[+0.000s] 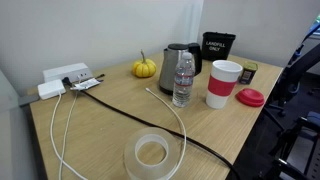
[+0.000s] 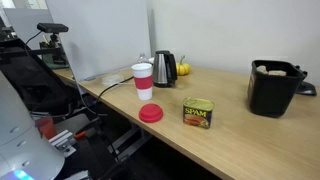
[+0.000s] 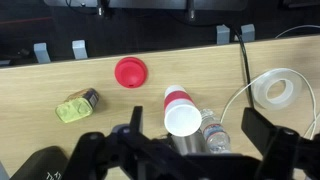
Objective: Remove the brown paper from the bin and put it on the table
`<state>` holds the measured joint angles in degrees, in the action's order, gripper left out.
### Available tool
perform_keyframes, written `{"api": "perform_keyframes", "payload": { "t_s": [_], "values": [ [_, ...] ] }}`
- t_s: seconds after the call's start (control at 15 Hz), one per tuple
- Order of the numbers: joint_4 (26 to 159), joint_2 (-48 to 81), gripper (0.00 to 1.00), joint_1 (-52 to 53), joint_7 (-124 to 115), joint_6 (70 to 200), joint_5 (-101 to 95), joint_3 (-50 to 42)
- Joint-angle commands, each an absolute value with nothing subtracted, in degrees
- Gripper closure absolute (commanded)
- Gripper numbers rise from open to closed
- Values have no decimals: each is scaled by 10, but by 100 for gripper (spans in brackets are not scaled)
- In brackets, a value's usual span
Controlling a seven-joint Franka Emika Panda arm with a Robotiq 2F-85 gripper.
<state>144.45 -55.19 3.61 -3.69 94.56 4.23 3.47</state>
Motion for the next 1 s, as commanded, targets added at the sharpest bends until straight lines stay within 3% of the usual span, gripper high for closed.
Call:
{"api": "perform_keyframes", "payload": {
  "t_s": [0.0, 0.4, 0.93],
  "values": [
    [1443, -551, 0, 32, -34, 944, 44, 37],
    [1443, -551, 0, 32, -34, 944, 44, 37],
    [1453, -581, 0, -28, -254, 962, 59, 100]
  ]
}}
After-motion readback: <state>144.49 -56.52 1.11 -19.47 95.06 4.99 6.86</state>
